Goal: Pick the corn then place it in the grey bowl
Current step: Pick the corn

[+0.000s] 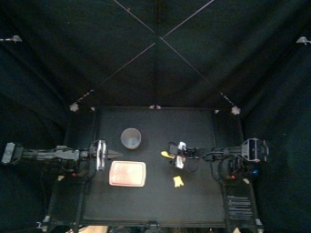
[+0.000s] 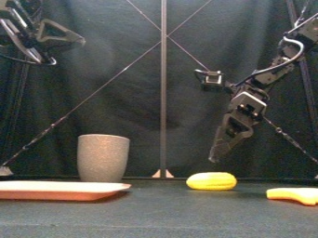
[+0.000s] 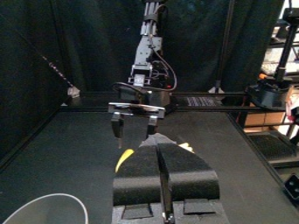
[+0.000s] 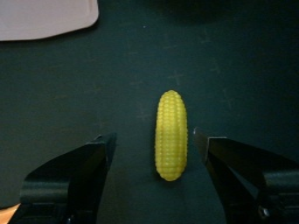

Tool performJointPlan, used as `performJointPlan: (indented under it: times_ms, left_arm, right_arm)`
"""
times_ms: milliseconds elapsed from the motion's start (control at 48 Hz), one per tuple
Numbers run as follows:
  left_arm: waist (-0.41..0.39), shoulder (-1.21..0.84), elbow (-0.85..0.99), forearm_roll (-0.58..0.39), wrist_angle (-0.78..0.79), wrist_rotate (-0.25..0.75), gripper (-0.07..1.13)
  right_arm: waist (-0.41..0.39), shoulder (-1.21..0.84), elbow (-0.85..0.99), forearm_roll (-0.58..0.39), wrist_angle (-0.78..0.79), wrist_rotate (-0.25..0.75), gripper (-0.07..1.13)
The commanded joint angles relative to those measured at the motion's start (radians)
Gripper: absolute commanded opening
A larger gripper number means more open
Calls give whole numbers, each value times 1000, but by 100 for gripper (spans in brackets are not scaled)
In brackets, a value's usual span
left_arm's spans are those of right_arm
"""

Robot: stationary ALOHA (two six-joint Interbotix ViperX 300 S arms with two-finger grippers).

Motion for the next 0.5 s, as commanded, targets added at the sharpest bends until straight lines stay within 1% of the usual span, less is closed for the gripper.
performJointPlan:
  times_ms: [21, 250, 354, 417, 500]
  left_arm:
    - [2, 0, -14, 2, -6, 0, -4]
    - [2, 0, -11, 0, -6, 0, -4]
    - [0, 0, -8, -2, -6, 0, -4]
    - [-3, 0, -8, -2, -6, 0, -4]
    - [-3, -2, -6, -2, -8, 0, -4]
  right_arm:
    - [-17, 26, -34, 2, -6, 0, 101]
    - [-51, 114, -58, 2, -6, -2, 101]
    - [-51, 124, -61, 0, -6, -3, 100]
    - [-51, 126, -61, 0, -6, -3, 99]
    - [-49, 126, -61, 2, -6, -3, 93]
